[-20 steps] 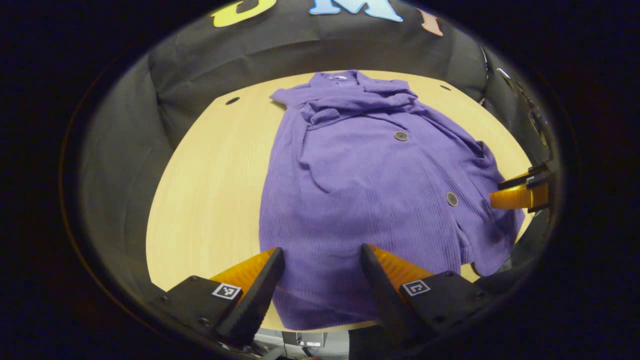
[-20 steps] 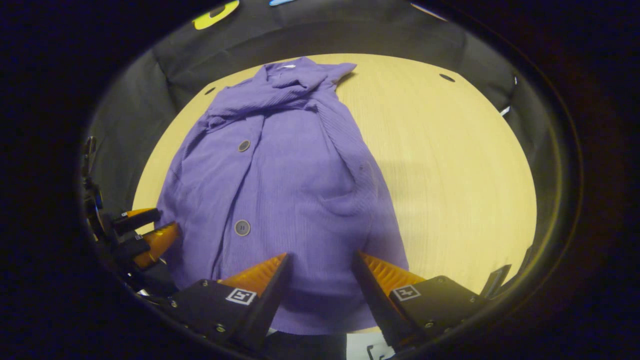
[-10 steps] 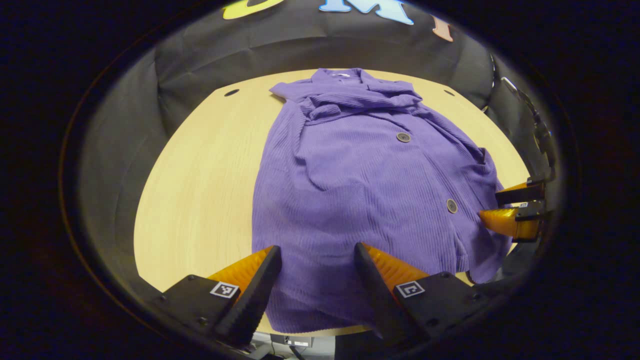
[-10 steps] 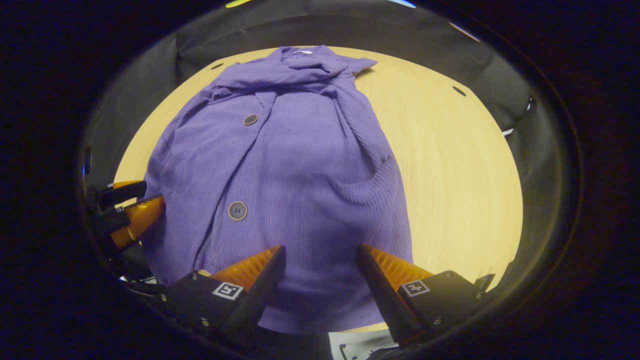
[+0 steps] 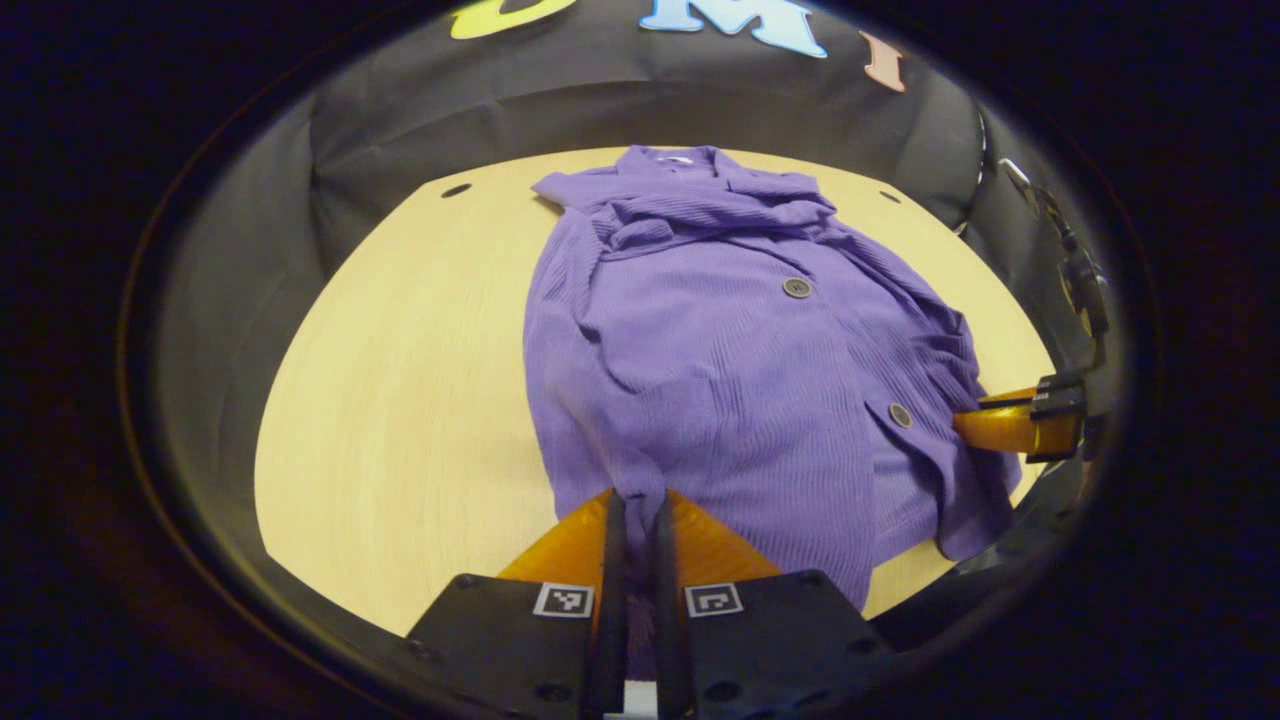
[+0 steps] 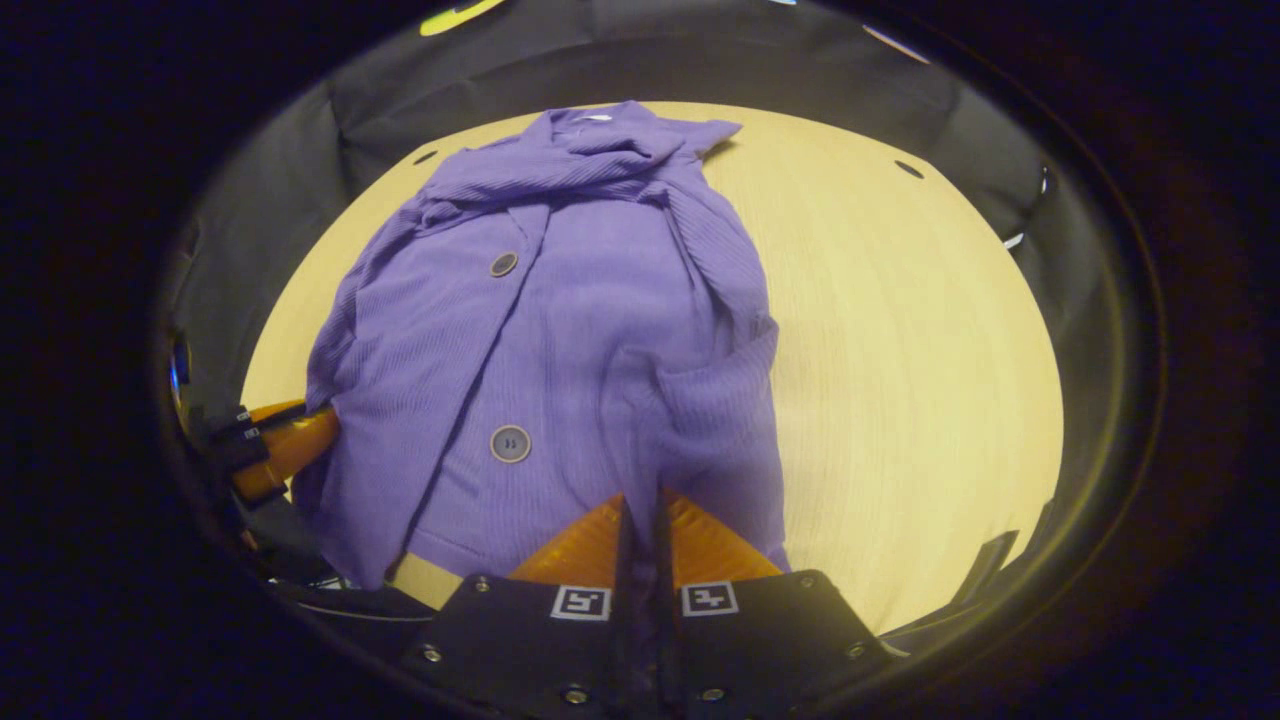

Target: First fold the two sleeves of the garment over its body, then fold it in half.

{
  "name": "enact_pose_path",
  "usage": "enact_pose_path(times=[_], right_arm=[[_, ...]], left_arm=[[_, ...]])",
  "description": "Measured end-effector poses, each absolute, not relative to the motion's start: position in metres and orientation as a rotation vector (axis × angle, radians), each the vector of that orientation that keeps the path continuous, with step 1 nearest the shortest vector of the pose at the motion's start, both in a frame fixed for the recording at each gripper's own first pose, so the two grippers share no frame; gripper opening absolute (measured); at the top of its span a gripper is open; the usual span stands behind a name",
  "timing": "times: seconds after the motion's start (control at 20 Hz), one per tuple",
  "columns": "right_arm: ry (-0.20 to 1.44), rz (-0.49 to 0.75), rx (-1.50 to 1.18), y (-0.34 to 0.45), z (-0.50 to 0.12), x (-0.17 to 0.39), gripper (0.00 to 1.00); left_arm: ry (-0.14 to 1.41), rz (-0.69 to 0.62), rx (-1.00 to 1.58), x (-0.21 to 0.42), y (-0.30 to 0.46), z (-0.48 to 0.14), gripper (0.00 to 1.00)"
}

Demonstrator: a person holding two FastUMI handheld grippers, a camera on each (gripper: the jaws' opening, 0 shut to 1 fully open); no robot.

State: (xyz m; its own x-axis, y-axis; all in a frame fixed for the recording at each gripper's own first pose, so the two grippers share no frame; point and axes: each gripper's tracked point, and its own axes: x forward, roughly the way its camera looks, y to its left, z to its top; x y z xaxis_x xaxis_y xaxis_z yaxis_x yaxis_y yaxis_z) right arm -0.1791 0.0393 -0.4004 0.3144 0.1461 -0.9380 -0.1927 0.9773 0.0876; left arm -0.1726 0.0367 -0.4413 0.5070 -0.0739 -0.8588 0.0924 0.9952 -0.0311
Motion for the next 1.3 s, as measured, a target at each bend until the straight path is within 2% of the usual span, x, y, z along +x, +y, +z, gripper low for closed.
enact_pose_path(times=[0.05,0.1,0.65,0.95,1.3], right_arm=[[1.240,0.214,-0.034,0.042,-0.413,-0.179,0.11],[1.228,0.217,-0.036,0.041,-0.408,-0.177,0.02],[1.203,0.197,0.057,0.044,-0.380,-0.164,0.01],[1.107,0.201,0.117,0.059,-0.349,-0.109,0.01],[0.977,0.214,0.125,0.067,-0.316,-0.015,0.01]], left_arm=[[1.032,-0.092,0.023,-0.173,0.036,-0.443,0.08],[1.035,-0.095,0.032,-0.172,0.035,-0.442,0.08],[0.985,-0.073,-0.019,-0.137,0.035,-0.415,0.07],[0.903,-0.086,-0.017,-0.088,0.035,-0.385,0.07],[0.817,-0.076,-0.045,-0.020,0.042,-0.352,0.07]])
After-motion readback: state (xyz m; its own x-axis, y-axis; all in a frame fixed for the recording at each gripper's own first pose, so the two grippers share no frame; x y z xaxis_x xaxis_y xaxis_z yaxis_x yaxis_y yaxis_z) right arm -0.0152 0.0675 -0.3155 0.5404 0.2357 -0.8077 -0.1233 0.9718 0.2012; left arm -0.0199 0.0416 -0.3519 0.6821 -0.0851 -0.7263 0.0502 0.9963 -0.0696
